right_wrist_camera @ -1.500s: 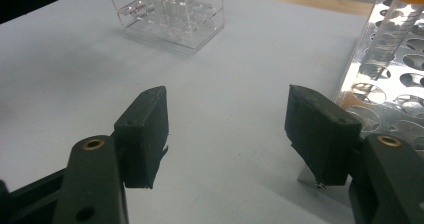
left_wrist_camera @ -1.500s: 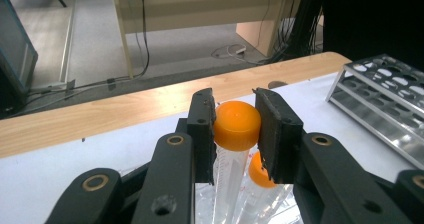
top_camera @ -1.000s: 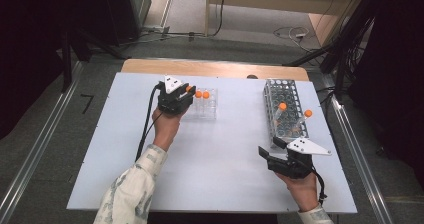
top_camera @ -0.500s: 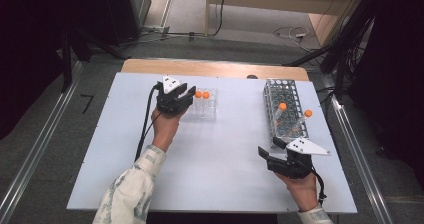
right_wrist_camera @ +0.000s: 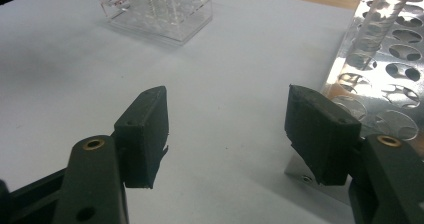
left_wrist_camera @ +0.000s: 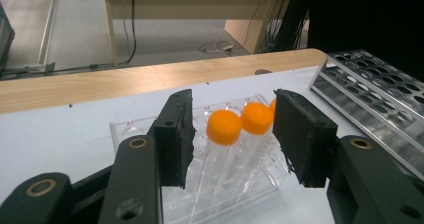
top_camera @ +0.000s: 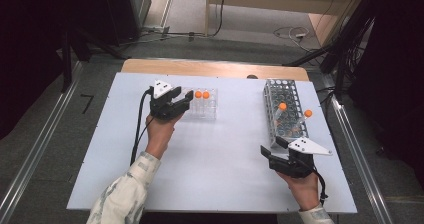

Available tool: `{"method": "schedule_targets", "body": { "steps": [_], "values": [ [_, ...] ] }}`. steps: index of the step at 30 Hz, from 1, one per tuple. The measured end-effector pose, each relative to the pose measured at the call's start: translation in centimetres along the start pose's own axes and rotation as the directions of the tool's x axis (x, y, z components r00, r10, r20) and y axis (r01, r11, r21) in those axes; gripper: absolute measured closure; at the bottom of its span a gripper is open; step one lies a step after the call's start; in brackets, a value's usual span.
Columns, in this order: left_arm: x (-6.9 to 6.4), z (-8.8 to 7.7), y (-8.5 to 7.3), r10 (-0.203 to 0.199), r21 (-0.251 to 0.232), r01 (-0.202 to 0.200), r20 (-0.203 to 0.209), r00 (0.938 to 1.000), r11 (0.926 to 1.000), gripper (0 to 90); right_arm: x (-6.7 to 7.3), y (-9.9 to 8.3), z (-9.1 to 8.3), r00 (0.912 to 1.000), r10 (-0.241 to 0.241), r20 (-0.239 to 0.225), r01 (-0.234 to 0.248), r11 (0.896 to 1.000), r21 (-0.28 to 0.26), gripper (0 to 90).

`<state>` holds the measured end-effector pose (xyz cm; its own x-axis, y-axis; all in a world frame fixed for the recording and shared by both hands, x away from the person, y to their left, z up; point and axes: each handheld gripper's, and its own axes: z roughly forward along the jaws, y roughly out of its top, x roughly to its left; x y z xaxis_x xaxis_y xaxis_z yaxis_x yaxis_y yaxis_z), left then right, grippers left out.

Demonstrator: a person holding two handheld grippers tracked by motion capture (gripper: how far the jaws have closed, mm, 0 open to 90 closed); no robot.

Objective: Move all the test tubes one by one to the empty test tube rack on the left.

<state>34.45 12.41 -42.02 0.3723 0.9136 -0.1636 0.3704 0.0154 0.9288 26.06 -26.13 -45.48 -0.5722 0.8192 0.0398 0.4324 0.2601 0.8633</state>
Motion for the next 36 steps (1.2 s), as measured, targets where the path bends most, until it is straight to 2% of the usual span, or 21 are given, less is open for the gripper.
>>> {"method": "schedule_targets", "body": {
  "steps": [4, 14, 23, 28, 36],
  "values": [
    [0.0, -0.8, -0.8, -0.009, -0.005, 0.010, 0.006, 0.9999, 0.9999, 44.2, -0.4, 0.0, -0.1, 0.9999, 0.007, 0.011, -0.007, 1.000, -0.008, 32.4],
    [-0.5, -2.7, -2.8, 0.000, 0.003, 0.000, 0.034, 0.9994, 1.0000, 38.7, -1.2, 0.0, -0.3, 0.9990, 0.021, 0.039, -0.021, 1.000, -0.015, 32.7],
    [-1.1, -4.2, -4.3, 0.012, 0.010, -0.012, 0.052, 0.9986, 0.9999, 34.8, -2.6, 0.3, -0.8, 0.9941, 0.046, 0.099, -0.042, 0.998, -0.040, 34.9],
    [-1.6, -4.9, -5.2, 0.024, 0.020, -0.025, 0.047, 0.9986, 0.9995, 32.9, -4.1, 0.5, -1.2, 0.9853, 0.073, 0.155, -0.062, 0.995, -0.074, 35.6],
    [-1.9, -5.2, -6.2, 0.034, 0.043, -0.036, 0.042, 0.9985, 0.9984, 31.7, -6.7, 0.6, -0.8, 0.9540, 0.137, 0.267, -0.114, 0.988, -0.101, 38.3]
  ]
}}
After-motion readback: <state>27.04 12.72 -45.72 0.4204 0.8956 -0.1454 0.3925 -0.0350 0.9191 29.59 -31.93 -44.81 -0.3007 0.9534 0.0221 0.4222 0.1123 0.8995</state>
